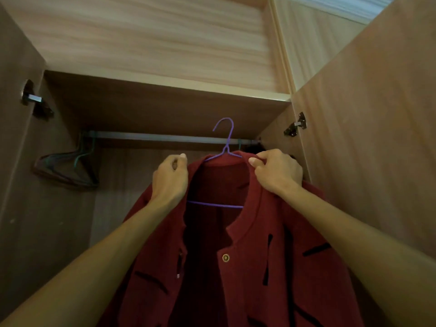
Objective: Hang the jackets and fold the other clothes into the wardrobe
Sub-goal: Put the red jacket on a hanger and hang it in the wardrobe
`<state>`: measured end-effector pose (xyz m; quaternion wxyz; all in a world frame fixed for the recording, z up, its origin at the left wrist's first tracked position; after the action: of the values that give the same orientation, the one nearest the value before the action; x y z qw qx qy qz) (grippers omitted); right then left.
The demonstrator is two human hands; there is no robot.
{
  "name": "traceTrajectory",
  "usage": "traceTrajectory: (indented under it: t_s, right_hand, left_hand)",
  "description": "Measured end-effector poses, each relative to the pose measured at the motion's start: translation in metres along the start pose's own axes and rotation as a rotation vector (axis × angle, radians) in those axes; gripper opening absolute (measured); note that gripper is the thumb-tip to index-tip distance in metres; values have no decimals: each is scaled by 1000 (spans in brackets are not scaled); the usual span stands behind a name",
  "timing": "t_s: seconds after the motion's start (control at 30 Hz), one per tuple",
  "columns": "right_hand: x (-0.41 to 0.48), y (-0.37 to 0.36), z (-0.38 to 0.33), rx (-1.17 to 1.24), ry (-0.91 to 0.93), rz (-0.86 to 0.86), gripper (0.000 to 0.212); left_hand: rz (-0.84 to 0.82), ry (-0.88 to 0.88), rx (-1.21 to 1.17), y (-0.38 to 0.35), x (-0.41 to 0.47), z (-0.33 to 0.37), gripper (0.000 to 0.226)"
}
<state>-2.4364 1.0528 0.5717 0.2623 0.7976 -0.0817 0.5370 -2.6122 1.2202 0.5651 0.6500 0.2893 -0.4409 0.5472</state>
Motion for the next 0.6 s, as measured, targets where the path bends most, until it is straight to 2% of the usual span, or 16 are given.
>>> traceTrajectory:
  t_s: [0.13, 0.27, 0.43, 0.6]
  right_hand:
    - [53, -49, 3, -58, -11, -8, 30]
    - [104, -96, 5, -131, -5, 47, 33]
    - [171, -143, 7, -242, 8, 119, 34]
    - [216, -185, 15, -354, -23, 172, 27]
  left_hand:
    - [-34, -40, -63, -33, 23, -34, 32]
    - [-72, -96, -85, -67, 46, -74, 22]
    - [-111, -113, -59, -109, 84, -113, 30]
    - [-155, -197, -35, -139, 111, -145, 22]
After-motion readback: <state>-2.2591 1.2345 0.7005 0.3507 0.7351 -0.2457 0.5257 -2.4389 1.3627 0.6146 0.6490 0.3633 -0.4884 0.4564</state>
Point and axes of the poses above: each hand's wrist, its own x-axis towards the middle knuckle, its own y-axis out of the back of the hand, z = x × y, the point moved 5 cm from there along x, towards the middle knuckle, and after that the axes turned 14 degrees about -x, right-handed, at the moved point
